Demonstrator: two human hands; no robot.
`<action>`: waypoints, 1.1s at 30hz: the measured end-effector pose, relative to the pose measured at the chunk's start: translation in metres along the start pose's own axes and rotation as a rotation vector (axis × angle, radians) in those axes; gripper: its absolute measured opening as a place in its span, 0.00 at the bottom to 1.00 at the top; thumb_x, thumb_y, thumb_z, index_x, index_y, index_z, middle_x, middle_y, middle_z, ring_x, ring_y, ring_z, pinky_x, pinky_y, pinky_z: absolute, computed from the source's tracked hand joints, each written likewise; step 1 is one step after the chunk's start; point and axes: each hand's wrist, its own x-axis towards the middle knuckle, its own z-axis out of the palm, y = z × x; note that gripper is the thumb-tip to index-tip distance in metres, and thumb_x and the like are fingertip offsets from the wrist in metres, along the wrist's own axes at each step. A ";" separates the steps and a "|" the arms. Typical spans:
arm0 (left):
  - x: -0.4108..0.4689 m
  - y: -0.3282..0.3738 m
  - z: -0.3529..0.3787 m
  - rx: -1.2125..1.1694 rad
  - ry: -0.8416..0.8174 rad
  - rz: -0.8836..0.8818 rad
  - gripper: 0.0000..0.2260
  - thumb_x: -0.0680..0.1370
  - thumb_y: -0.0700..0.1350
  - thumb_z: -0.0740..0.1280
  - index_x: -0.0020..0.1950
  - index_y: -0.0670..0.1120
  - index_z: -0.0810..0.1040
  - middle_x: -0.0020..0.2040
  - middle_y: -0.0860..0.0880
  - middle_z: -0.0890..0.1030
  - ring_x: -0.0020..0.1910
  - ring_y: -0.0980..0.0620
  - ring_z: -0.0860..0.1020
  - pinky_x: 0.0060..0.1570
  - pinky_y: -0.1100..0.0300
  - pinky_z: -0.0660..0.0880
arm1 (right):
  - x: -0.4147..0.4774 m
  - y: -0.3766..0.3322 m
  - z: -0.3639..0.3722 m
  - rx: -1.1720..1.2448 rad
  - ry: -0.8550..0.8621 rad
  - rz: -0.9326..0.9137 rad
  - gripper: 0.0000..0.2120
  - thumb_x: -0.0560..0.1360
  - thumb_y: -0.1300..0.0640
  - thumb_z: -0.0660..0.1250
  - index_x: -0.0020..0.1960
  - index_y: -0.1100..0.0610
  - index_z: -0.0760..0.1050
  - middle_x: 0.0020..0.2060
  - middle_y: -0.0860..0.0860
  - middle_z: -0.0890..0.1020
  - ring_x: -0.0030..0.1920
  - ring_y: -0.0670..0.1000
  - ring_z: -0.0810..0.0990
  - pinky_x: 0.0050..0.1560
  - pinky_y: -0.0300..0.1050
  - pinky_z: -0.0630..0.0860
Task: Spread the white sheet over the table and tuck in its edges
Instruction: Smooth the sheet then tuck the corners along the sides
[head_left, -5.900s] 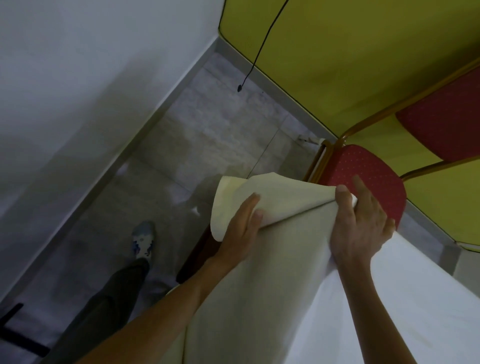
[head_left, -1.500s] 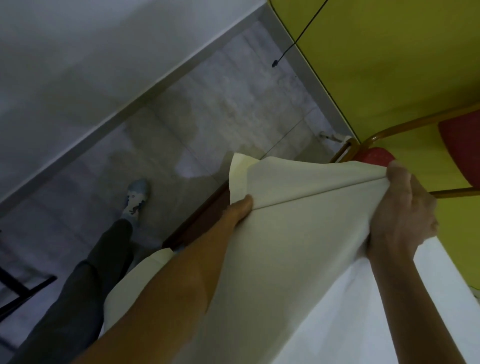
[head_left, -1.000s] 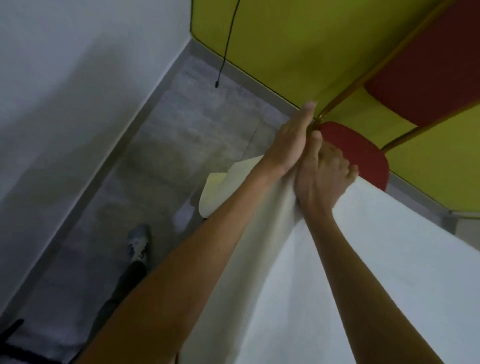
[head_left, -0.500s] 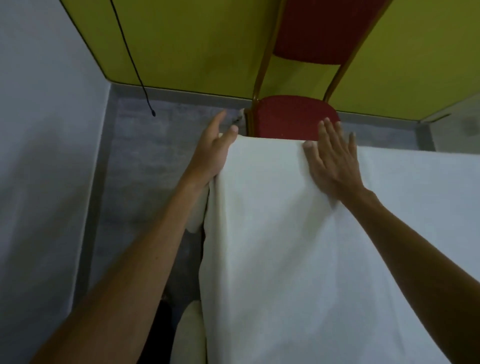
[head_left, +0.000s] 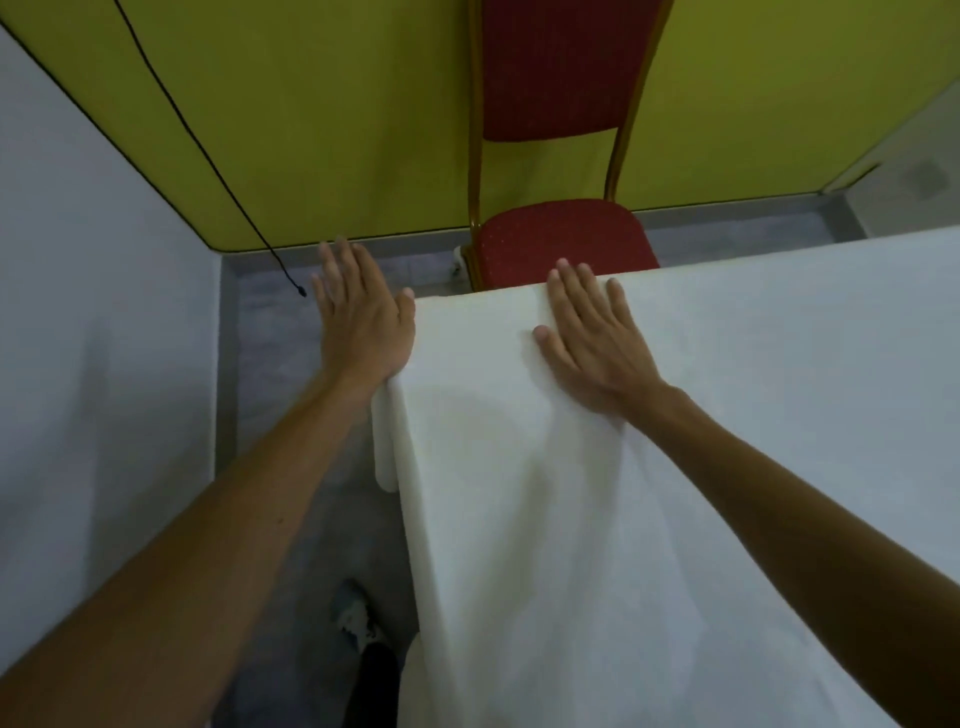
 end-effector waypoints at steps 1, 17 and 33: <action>0.000 0.000 0.000 0.043 -0.001 0.014 0.32 0.84 0.52 0.51 0.79 0.34 0.43 0.80 0.36 0.43 0.79 0.39 0.39 0.77 0.43 0.39 | -0.003 0.028 -0.005 -0.009 0.003 0.066 0.36 0.82 0.37 0.39 0.83 0.57 0.42 0.83 0.52 0.43 0.82 0.52 0.40 0.81 0.58 0.40; 0.001 0.001 0.000 0.292 0.059 0.067 0.30 0.83 0.50 0.50 0.76 0.28 0.52 0.77 0.29 0.56 0.77 0.33 0.52 0.75 0.35 0.47 | -0.078 -0.014 0.012 0.040 0.009 -0.150 0.35 0.83 0.39 0.43 0.82 0.61 0.53 0.82 0.57 0.55 0.82 0.56 0.51 0.80 0.60 0.48; -0.201 0.096 0.042 0.245 -0.070 0.403 0.29 0.82 0.53 0.52 0.78 0.36 0.60 0.79 0.38 0.59 0.79 0.39 0.54 0.77 0.39 0.51 | -0.175 -0.029 0.018 0.156 0.055 0.002 0.31 0.85 0.46 0.46 0.81 0.63 0.53 0.81 0.60 0.55 0.82 0.59 0.49 0.81 0.61 0.46</action>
